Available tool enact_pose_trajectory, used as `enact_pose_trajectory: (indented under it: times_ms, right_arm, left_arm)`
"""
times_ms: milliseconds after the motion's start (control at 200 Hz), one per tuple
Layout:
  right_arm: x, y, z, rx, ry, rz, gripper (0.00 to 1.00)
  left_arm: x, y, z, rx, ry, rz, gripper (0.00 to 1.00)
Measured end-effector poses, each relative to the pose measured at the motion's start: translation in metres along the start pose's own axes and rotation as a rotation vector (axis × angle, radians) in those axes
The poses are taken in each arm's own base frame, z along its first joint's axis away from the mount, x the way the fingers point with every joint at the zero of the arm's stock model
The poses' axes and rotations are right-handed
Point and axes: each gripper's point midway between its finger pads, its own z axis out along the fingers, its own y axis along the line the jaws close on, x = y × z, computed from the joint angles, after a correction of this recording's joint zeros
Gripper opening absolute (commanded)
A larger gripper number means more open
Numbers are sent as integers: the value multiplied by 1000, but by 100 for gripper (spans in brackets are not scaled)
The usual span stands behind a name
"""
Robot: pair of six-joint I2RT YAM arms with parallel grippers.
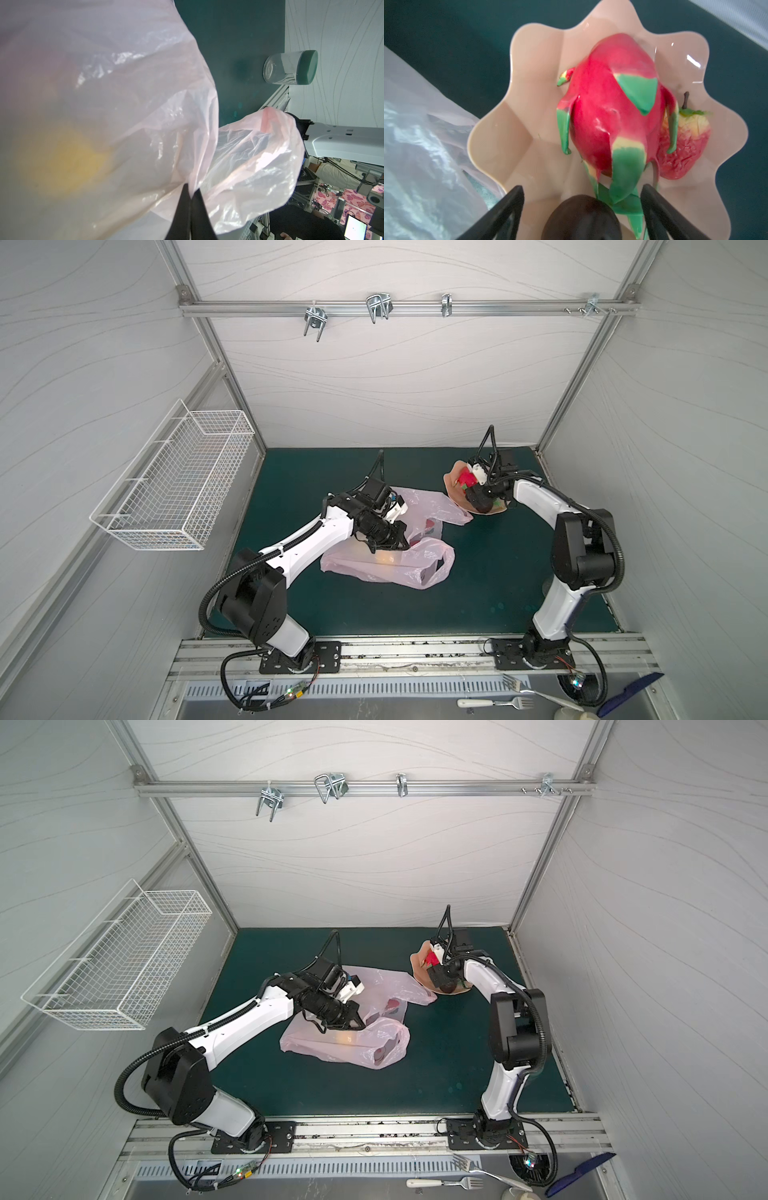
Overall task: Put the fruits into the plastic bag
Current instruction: 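Close the right gripper on the red dragon fruit in the bowl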
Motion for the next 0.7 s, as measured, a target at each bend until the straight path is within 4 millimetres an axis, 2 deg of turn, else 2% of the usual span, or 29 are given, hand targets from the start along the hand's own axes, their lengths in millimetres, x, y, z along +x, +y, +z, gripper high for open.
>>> enact_pose_trajectory:
  times_ms: [290,415,545,700]
  right_arm:
    - [-20,-11,-14,13,-55,54,99]
    - [-45,-27,-17,31,-89,89,99]
    - [-70,-40,-5,36,-107,100,99]
    - [-67,-42,24,10,-54,118,99]
  left_arm:
    - [0,0,0,0,0,0,0]
    - [0,0,0,0,0,0,0]
    - [0,0,0,0,0,0,0]
    - [0,0,0,0,0,0,0]
